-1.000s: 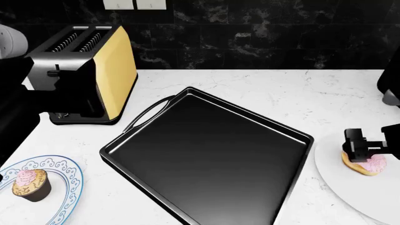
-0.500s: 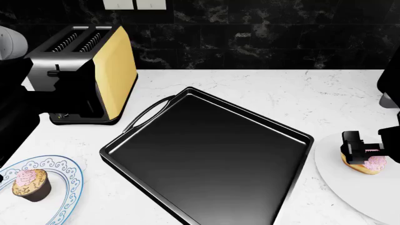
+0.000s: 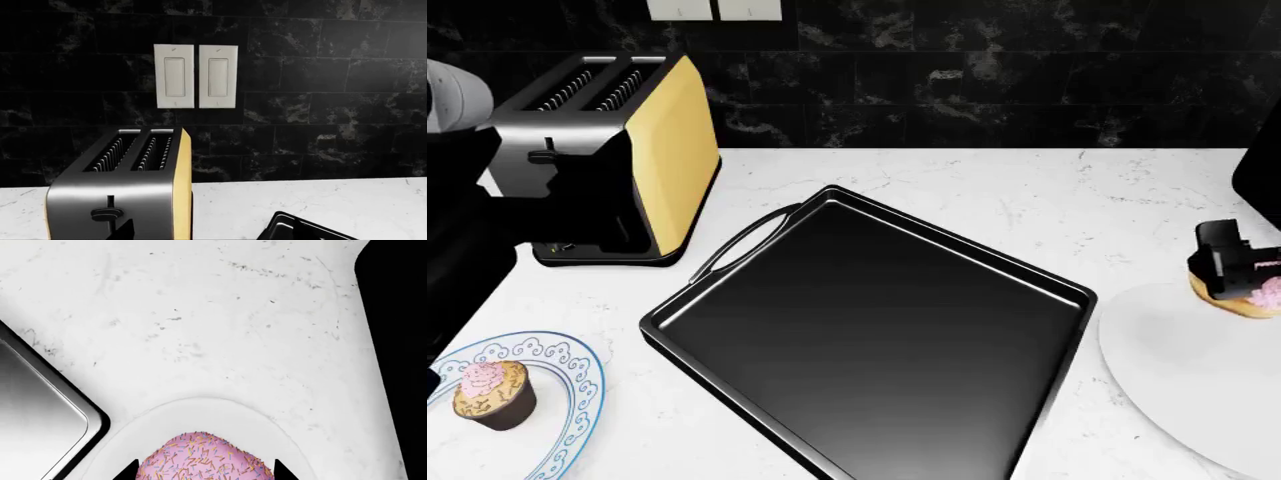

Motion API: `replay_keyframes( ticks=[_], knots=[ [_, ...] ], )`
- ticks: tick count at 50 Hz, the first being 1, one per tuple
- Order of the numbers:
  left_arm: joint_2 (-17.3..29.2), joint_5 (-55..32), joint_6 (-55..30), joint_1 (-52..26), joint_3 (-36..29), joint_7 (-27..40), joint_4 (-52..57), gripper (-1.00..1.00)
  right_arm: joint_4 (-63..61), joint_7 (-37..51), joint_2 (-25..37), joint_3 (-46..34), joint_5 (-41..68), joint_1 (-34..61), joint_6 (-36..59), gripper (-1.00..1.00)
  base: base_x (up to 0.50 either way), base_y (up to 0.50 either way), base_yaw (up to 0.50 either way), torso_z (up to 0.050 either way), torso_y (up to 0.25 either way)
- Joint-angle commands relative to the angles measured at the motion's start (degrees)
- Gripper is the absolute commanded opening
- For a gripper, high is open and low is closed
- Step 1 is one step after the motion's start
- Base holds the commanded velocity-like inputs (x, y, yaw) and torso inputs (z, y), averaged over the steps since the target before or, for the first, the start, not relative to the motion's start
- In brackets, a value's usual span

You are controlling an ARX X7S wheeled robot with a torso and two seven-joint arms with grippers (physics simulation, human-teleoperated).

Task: Move the dessert items from the plate to the tray.

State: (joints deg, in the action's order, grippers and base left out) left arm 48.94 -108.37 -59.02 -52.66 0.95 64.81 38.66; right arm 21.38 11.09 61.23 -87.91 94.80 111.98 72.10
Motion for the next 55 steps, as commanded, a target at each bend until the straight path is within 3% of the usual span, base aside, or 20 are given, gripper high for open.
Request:
replay_keyframes(
  ticks=[1, 24, 55],
  knots=[
    [0.09, 0.45, 0.24, 0.57, 0.18, -0.56, 0.09, 1.00, 2.07, -6.07, -3.70, 0.12, -6.75, 8.55, 4.65, -1.00, 0.00, 0.00, 0.00, 0.000, 0.000],
    [1.25, 1.35, 0.45, 1.99, 0.94, -0.95, 0.92, 1.00, -6.54, -9.33, -13.69, 3.20, -4.32, 10.95, 3.62, -1.00, 0.00, 0.00, 0.00, 0.000, 0.000],
    [1.78, 2.49, 1.81, 6.57, 3.43, -2.34, 2.16, 1.00, -20.10, -6.33, -17.31, 7.88, 5.80, 5.35, -2.17, -1.00, 0.00, 0.00, 0.00, 0.000, 0.000]
  ],
)
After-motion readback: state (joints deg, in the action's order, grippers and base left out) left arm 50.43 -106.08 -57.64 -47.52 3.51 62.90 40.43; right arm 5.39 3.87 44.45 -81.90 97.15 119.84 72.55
